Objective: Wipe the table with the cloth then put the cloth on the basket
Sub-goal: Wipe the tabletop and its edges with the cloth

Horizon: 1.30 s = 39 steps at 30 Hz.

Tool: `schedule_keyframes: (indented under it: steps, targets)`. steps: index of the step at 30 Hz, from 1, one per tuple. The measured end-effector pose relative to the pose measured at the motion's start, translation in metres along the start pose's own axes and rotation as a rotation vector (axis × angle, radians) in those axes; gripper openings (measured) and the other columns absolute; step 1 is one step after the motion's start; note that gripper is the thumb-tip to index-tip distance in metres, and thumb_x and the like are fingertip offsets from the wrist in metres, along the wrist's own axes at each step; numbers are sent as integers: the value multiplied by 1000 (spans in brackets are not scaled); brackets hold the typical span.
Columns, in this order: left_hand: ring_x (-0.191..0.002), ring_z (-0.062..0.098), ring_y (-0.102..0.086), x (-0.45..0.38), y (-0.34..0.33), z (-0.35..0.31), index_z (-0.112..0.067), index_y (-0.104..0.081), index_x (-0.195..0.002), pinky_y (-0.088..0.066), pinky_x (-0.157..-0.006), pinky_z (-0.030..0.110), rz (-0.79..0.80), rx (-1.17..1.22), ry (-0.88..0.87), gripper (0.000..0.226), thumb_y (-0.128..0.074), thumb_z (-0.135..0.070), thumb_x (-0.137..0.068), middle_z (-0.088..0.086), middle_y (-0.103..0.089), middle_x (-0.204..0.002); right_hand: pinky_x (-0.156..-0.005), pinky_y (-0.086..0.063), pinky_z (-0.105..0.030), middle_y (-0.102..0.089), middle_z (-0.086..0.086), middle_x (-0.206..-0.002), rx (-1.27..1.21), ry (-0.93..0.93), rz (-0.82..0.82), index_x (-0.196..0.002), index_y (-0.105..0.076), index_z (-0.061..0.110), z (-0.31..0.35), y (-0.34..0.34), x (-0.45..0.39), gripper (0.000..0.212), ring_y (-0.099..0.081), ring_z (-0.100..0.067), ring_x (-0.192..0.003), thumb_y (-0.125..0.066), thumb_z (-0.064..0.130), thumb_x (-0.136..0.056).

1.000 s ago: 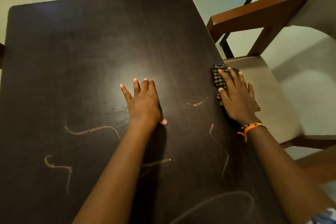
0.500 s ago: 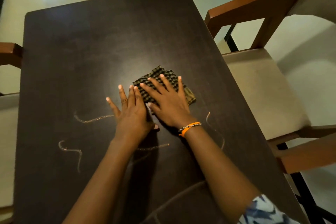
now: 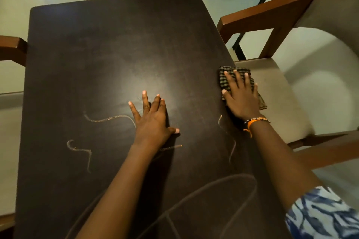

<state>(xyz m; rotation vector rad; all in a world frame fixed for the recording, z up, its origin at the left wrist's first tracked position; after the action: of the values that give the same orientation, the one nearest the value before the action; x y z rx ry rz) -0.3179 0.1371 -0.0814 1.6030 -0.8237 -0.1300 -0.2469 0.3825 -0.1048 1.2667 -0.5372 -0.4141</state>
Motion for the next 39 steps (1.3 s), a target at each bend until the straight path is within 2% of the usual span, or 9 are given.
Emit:
schedule_keyframes:
  steps: [5, 9, 12, 15, 20, 22, 25, 29, 39]
  targets:
    - [-141, 31, 26, 14, 3, 28, -11, -12, -149, 25, -100, 56, -16, -20, 67, 91, -59, -51, -81, 4, -2, -160, -115, 3, -52, -3, 0, -160, 33, 161, 8, -149, -7, 35, 85, -21, 33, 58, 4, -27, -146, -34, 37, -97]
    - [-144, 31, 18, 27, 24, 52, -11, -26, -146, 19, -106, 61, -132, 140, 156, 64, -54, -13, -88, 7, -11, -159, -114, 2, -53, -6, 1, -160, 40, 327, 30, -148, -9, 37, 166, -42, 64, 61, 2, -27, -146, -38, 37, -95]
    - [-147, 25, 4, 37, 39, 65, -18, -41, -139, 16, -110, 57, -288, 323, 180, 51, -46, -6, -90, 3, -27, -155, -114, 0, -56, -16, 1, -158, 44, 528, 85, -147, -18, 36, 214, -61, 91, 58, -6, -28, -146, -39, 39, -92]
    - [-147, 22, -10, 43, 40, 77, -20, -49, -133, 10, -114, 54, -297, 367, 186, 47, -46, -5, -89, 1, -37, -150, -111, -1, -59, -33, 3, -152, 74, 658, 72, -142, -32, 37, 215, -60, 90, 58, -22, -30, -143, -32, 48, -85]
    - [-127, 23, -47, 48, 34, 90, -15, -57, -124, -12, -118, 54, -340, 478, 150, 35, -52, -8, -89, 3, -52, -136, -111, -3, -62, -27, 6, -155, 145, 439, -5, -145, -23, 40, 128, -37, 42, 62, -13, -28, -145, -23, 56, -85]
    - [-120, 24, -51, 53, 31, 94, -13, -59, -120, -29, -112, 52, -356, 553, 132, 34, -51, -4, -88, 5, -56, -130, -113, -4, -59, -16, 5, -158, 109, 293, -8, -146, -18, 41, 89, -29, 35, 61, -6, -26, -147, -27, 56, -88]
    - [-117, 24, -53, 60, 29, 103, -14, -59, -121, -39, -107, 45, -366, 580, 118, 32, -51, -8, -90, 4, -57, -127, -115, -2, -55, -6, -1, -160, 24, 122, -58, -146, -19, 39, 72, -24, 41, 57, -1, -26, -147, -40, 46, -94]
    - [-116, 25, -54, 73, 31, 131, -15, -56, -125, -42, -104, 46, -402, 547, 190, 34, -54, -14, -91, 5, -58, -126, -115, -5, -57, -14, -7, -158, 37, 102, -130, -146, -24, 34, 120, -34, 54, 55, -7, -29, -146, -40, 40, -94]
    - [-104, 28, -58, 123, 33, 211, -15, -59, -119, -48, -93, 47, -509, 499, 422, 32, -54, -9, -89, 8, -59, -123, -113, 2, -57, -14, -11, -158, -10, 437, -28, -147, -21, 33, 335, -95, 112, 59, -6, -29, -146, -41, 40, -91]
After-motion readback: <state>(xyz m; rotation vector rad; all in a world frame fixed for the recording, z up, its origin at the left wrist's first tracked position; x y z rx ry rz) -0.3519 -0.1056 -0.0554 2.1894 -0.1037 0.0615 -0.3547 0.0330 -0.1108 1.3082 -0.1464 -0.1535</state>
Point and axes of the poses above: each hand's wrist, its own x-axis away from the middle knuckle, its own y-axis out of the back of the hand, z = x × y, the point moved 7 cm from there along -x, towards the middle knuckle
